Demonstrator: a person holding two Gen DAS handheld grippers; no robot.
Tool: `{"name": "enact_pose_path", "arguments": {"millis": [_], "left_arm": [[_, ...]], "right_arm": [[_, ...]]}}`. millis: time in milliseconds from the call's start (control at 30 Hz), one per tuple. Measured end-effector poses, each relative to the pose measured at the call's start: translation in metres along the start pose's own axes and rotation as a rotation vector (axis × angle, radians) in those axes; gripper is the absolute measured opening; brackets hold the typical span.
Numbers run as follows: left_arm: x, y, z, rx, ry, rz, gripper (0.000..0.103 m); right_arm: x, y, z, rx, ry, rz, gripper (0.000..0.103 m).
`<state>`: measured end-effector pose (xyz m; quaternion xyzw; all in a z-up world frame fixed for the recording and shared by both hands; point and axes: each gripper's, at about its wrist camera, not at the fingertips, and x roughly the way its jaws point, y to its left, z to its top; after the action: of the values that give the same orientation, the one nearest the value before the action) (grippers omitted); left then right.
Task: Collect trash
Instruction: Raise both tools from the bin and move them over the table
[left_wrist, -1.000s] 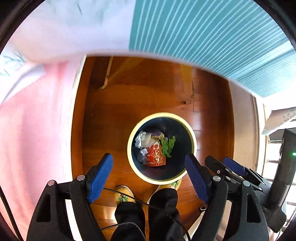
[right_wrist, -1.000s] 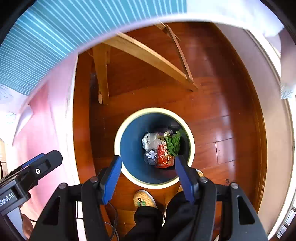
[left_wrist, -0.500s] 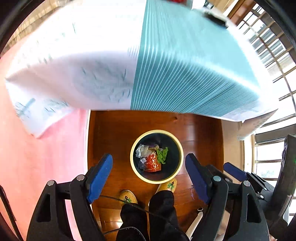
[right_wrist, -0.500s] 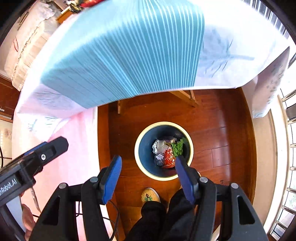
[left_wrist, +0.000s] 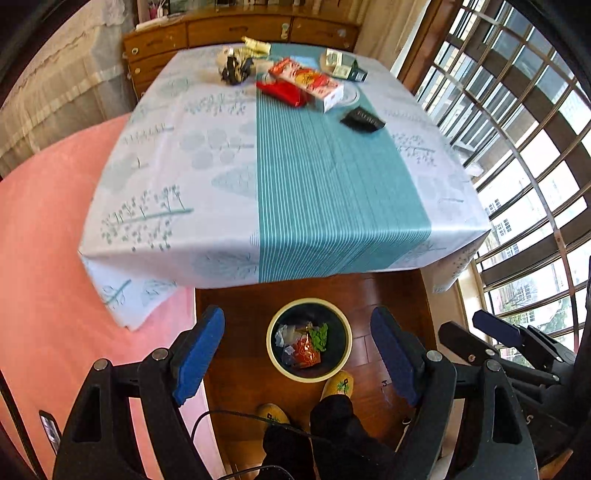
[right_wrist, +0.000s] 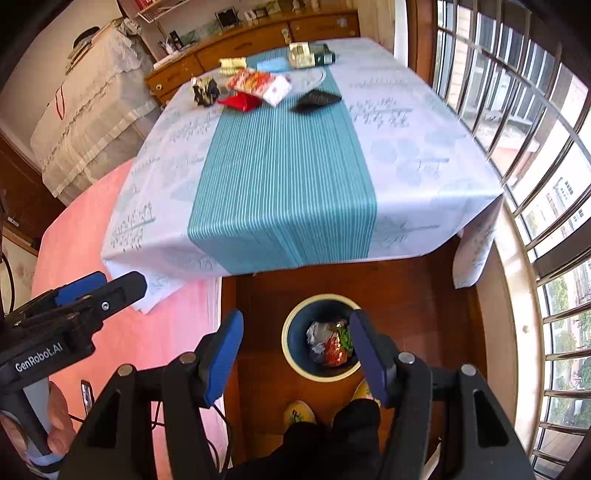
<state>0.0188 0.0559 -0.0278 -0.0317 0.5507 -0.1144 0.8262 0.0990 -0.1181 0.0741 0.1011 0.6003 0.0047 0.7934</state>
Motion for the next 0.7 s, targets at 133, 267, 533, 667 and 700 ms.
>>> {"name": "enact_pose_path", "arguments": {"millis": [133, 267, 533, 667, 700], "left_arm": [[-0.026, 0.004, 0.017, -0.004, -0.053, -0.015, 0.080], [-0.044, 0.010, 0.037, -0.006, -0.105, -0.028, 0.088], [-0.070, 0.022, 0.077, 0.000, -0.186, -0.056, 0.088], [-0.069, 0.025, 0.095, -0.016, -0.190, -0.077, 0.088], [-0.068, 0.026, 0.100, -0.022, -0.187, -0.079, 0.088]], "right_arm": [[-0.024, 0.001, 0.014, 0.023, -0.065, -0.017, 0.060], [-0.033, 0.005, 0.029, 0.034, -0.123, -0.019, 0.060], [-0.042, 0.019, 0.062, 0.003, -0.189, -0.033, 0.060], [-0.038, 0.027, 0.079, -0.064, -0.209, -0.059, 0.060], [-0.037, 0.028, 0.084, -0.077, -0.213, -0.061, 0.060]]}}
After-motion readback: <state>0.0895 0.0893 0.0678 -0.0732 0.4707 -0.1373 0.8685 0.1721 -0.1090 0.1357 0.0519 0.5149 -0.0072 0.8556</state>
